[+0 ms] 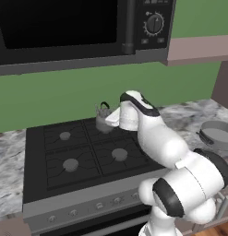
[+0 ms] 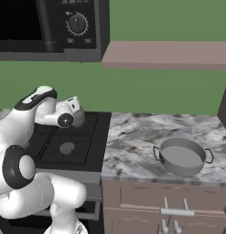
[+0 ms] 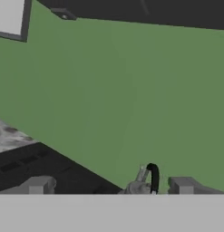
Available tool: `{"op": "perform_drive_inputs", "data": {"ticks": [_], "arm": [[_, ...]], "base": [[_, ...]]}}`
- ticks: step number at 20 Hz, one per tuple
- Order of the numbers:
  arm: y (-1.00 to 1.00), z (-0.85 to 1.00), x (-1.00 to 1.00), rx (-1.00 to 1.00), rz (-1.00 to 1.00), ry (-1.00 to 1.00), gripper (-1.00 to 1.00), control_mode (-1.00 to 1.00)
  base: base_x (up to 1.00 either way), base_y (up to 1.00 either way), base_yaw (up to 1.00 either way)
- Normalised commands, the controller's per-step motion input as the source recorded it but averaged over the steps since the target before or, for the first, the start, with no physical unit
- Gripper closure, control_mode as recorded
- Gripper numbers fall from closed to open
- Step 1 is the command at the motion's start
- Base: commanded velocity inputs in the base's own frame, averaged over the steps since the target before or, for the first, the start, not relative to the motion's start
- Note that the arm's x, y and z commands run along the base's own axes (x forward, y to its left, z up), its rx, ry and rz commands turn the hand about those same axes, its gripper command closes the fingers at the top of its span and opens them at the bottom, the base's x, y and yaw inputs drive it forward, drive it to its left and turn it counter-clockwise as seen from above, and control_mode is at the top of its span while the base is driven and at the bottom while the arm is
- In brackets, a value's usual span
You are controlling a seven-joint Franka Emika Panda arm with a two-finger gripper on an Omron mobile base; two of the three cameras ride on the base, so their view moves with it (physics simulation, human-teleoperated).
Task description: Pick the kettle from the cabinet and place it on a stove burner. Then pick the pot from the counter and place it on another stove burner. Finally, turn both burners on.
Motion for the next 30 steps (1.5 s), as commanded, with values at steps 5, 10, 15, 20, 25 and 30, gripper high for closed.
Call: {"op": "perform_drive_inputs", "data": {"ticks": [5, 10, 15, 20, 25, 30], "arm": [[-0.04, 0.43, -0.34, -0.1, 0.0, 0.0, -1.0, -1.0], [-0.05, 0.35, -0.37, -0.08, 0.0, 0.0, -1.0, -1.0], [-0.13, 0.26, -0.45, -0.05, 0.0, 0.0, -1.0, -1.0], [-0.17, 0.25, -0.47, -0.02, 0.0, 0.01, -1.0, -1.0], [-0.17, 0.35, -0.47, -0.02, 0.0, 0.03, -1.0, -1.0], [-0.15, 0.39, -0.47, -0.02, 0.0, 0.05, -1.0, -1.0]], "base": [[0.0, 0.0, 0.0], [0.0, 0.0, 0.0], [0.0, 0.0, 0.0], [0.0, 0.0, 0.0], [0.0, 0.0, 0.0], [0.0, 0.0, 0.0]]}}
